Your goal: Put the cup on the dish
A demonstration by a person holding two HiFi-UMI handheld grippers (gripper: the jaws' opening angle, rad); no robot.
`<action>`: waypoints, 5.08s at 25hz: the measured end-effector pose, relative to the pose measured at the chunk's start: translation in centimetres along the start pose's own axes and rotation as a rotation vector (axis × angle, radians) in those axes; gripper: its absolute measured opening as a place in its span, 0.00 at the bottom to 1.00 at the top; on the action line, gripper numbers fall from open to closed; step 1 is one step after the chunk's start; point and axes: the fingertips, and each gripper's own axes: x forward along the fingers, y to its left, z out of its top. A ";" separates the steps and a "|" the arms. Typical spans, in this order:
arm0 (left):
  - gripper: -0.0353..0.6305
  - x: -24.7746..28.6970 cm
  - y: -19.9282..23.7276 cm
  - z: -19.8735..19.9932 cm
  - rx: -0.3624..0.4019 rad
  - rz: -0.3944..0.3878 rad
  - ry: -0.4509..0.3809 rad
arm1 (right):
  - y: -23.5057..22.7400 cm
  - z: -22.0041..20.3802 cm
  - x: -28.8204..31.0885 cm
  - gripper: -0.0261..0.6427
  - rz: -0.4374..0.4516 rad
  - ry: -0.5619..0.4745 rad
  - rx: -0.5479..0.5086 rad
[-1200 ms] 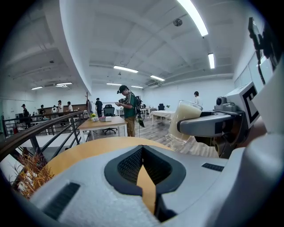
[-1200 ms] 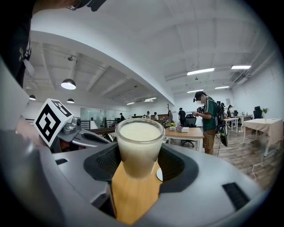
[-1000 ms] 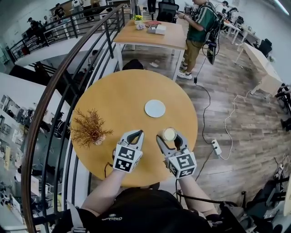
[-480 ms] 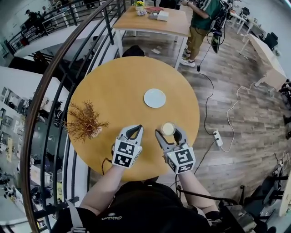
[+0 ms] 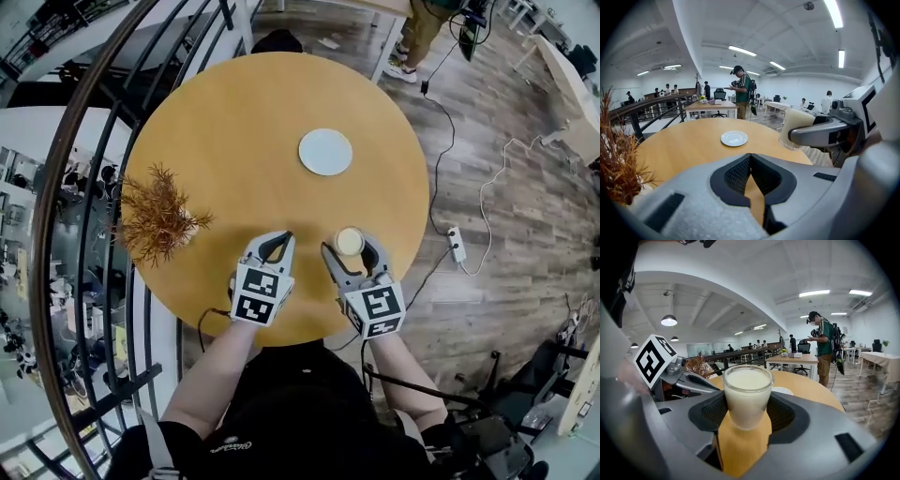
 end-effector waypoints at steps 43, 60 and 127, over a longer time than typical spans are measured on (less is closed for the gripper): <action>0.06 8.5 4.9 -1.4 -0.073 -0.033 0.081 | -10.6 -1.9 17.9 0.42 -0.109 0.105 -0.046; 0.06 8.6 5.8 -1.7 -0.075 -0.021 0.087 | -16.7 -3.5 25.9 0.42 -0.155 0.257 -0.116; 0.06 9.4 5.7 -1.8 -0.080 -0.031 0.089 | -15.5 -5.8 27.9 0.46 -0.101 0.288 -0.049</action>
